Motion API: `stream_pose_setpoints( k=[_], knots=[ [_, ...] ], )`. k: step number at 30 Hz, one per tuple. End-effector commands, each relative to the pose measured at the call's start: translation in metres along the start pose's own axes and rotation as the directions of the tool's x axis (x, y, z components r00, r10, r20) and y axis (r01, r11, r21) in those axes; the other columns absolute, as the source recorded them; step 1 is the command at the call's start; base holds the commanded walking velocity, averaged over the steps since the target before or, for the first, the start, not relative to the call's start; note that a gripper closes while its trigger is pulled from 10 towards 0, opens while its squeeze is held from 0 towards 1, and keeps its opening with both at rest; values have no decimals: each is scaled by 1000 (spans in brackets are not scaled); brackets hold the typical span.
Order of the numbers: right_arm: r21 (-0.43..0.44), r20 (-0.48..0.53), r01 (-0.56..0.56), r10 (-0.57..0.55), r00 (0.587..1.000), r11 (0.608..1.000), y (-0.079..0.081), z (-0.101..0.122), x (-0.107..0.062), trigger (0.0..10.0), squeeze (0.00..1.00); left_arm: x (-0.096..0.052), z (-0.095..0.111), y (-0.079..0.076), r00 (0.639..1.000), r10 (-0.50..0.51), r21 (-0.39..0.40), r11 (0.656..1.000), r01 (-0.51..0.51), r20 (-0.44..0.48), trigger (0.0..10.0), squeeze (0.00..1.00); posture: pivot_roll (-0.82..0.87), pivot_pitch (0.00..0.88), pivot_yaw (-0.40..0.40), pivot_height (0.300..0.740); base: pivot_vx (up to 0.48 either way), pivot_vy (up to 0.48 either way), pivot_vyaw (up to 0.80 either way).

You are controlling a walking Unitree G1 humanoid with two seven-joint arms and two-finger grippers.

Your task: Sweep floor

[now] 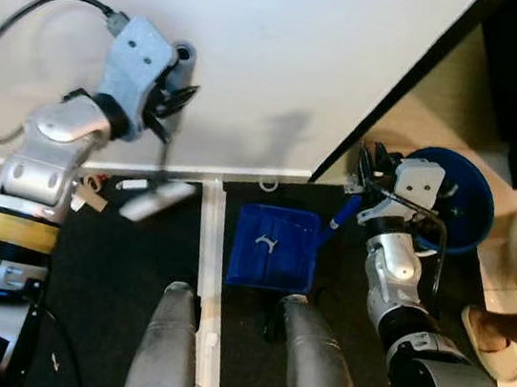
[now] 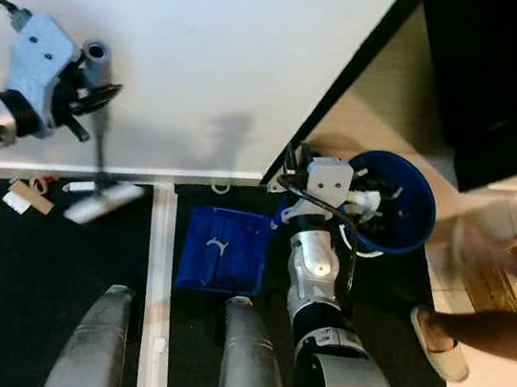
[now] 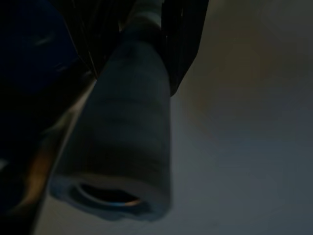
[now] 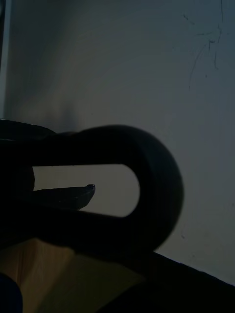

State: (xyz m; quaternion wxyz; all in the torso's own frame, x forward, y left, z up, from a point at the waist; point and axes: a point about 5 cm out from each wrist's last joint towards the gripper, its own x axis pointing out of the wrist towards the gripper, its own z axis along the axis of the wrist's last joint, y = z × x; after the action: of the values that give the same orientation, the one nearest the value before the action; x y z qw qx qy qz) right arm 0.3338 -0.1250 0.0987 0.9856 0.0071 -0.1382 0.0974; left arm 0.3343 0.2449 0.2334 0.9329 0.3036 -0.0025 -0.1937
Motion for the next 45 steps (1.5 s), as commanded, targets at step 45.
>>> stream_pose_setpoints(
  k=[45],
  knots=[
    [30, -211, -28, 33, 977, 999, -11, -28, -17, 10000, 0, 12, -89, 17, 817, 502, -289, 767, -573, -284, 10000, 0, 107, 233, -113, 740, 0, 0, 0]
  ],
)
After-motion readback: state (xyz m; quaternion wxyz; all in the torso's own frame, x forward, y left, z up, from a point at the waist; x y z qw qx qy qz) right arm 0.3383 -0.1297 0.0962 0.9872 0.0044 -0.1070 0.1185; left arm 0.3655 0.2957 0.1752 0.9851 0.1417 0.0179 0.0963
